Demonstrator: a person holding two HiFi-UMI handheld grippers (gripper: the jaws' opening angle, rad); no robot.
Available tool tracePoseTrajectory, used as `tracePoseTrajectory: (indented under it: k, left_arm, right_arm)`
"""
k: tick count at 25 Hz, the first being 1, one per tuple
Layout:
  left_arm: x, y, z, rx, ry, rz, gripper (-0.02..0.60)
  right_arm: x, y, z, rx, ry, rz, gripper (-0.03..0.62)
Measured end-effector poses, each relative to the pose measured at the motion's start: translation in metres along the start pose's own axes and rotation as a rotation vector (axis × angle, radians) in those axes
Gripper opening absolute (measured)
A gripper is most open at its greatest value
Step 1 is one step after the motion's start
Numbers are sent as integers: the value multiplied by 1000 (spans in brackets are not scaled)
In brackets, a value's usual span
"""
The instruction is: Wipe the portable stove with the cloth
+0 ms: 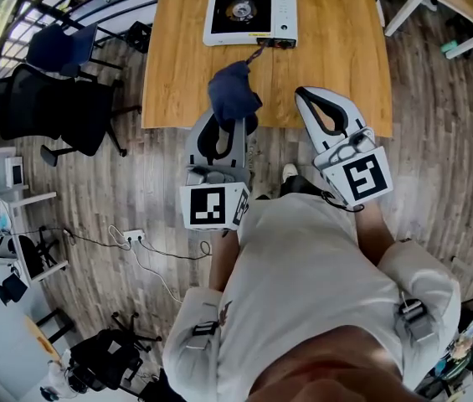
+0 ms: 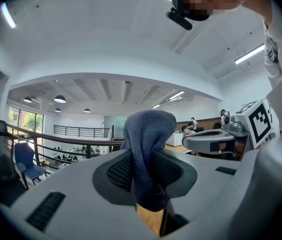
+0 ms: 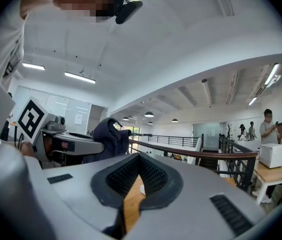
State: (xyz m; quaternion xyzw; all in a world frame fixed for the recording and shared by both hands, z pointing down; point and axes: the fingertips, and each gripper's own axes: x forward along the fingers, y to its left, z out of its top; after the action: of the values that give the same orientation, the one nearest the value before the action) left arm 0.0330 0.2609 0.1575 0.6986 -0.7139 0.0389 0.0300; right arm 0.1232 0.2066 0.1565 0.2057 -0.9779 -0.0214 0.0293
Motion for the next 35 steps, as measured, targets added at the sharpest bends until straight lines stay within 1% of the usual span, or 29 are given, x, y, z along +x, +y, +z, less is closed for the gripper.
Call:
tracePoseTrajectory:
  k: [7,17,26,35]
  left_arm:
    - [37,-6,0,-3,6,-18,104]
    - [73,-12,4,11,2,-66,104]
    - [124,5,0,12,-2,-130,104]
    - [193,36,0,-1,28,-235,104]
  right_arm:
    - [9,-36,-4,2,7,-20,20]
    - [16,-68,-6,10,1,-68,20]
    - [51,-100,-15,-6,7,-113,20]
    - [107,-140,-18,25,48,-206,20]
